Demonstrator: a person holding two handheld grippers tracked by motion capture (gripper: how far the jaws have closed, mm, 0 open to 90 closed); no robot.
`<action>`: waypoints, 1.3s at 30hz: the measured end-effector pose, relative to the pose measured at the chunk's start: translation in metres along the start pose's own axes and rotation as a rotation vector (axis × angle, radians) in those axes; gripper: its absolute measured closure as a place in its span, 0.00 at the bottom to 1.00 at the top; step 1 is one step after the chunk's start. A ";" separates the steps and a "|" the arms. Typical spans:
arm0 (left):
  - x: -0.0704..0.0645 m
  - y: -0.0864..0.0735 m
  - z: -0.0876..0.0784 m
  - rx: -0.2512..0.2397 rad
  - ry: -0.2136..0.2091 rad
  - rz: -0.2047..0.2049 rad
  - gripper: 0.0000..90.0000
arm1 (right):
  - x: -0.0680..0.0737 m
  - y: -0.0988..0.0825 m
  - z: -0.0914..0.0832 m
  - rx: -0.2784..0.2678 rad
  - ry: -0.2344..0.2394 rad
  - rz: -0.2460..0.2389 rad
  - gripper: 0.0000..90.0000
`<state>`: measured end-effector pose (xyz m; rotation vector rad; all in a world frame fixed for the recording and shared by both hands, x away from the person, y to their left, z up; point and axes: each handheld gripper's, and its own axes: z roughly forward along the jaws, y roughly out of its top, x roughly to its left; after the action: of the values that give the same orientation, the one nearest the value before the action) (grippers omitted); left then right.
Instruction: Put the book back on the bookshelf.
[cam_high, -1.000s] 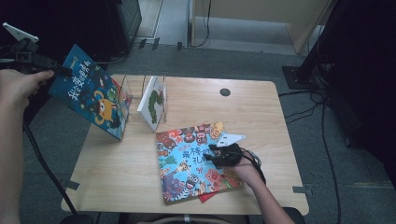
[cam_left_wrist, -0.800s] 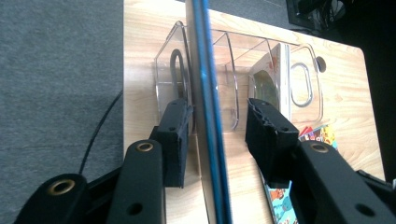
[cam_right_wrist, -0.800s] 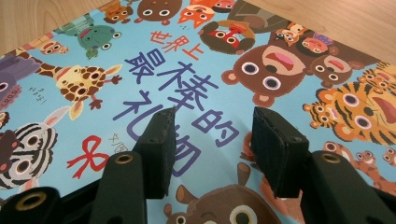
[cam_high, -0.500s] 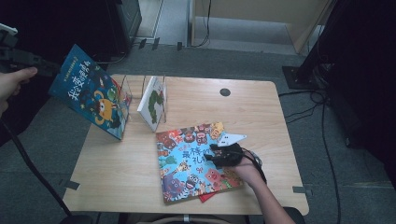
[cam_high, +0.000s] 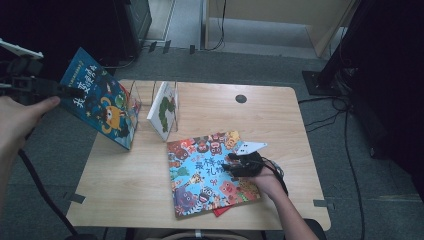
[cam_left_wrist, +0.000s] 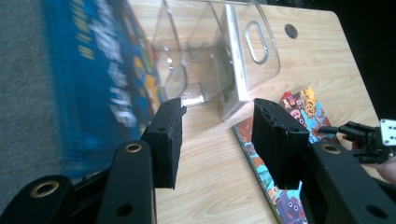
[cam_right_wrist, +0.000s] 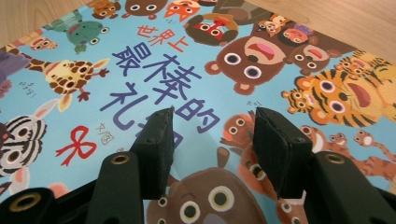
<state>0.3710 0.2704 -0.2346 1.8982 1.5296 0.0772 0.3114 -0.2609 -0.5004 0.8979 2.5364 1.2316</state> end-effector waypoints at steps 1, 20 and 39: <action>-0.002 -0.004 0.004 -0.007 -0.006 0.005 0.60 | 0.000 0.000 0.000 0.002 0.000 0.003 0.54; -0.028 -0.066 0.085 0.038 -0.038 0.098 0.59 | -0.010 -0.001 -0.004 -0.028 -0.012 0.026 0.56; -0.062 -0.106 0.164 0.110 -0.109 0.207 0.57 | -0.010 -0.002 -0.002 -0.016 -0.013 0.028 0.56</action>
<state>0.3369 0.1464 -0.3935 2.1076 1.2854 -0.0181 0.3178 -0.2690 -0.5014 0.9381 2.5087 1.2484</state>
